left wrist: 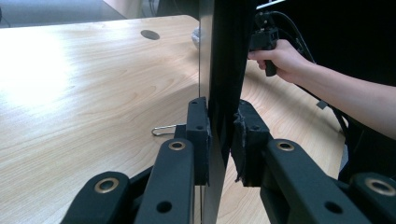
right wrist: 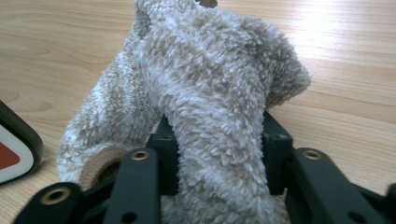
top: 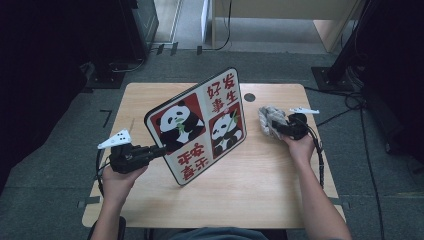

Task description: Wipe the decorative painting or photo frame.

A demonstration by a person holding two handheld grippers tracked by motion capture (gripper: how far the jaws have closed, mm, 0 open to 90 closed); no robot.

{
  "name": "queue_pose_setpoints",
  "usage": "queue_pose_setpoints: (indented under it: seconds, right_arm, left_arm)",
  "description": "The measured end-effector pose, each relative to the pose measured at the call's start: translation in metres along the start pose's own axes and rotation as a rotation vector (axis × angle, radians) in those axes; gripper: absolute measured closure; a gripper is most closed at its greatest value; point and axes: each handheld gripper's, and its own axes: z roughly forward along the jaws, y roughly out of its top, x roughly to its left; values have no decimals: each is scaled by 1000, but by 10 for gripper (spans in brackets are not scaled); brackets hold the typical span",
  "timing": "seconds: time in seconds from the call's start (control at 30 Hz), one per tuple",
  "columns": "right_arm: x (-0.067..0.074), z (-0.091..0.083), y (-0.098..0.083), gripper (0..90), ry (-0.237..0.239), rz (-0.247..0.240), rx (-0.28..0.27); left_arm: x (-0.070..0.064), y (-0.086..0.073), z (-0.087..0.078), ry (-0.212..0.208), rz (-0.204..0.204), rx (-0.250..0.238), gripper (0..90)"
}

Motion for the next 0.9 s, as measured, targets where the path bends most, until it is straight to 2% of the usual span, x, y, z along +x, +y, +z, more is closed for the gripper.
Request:
queue_pose_setpoints:
  seconds: [0.17, 0.27, 0.33, 0.43, 0.57, 0.9]
  right_arm:
    - [0, -10, 2, 349, 2, 15, 3]
    - [4, -19, 4, 300, 12, 18, 2]
    - [7, -25, 4, 299, 14, 5, -15]
    - [11, -33, 2, 297, 27, 0, -19]
    - [17, -41, -3, 303, 40, -13, -4]
    - [27, -67, -24, 364, 85, -36, -34]
  left_arm:
    - [0, 0, 0, 0, -3, 1, 783]
    - [0, 0, 0, 2, -10, 5, 774]
    - [1, 0, 0, 10, -14, 7, 740]
    - [1, 0, 0, 14, -12, 9, 735]
    - [2, 0, 0, 29, -8, 13, 702]
    - [7, -2, -2, 62, -18, 12, 649]
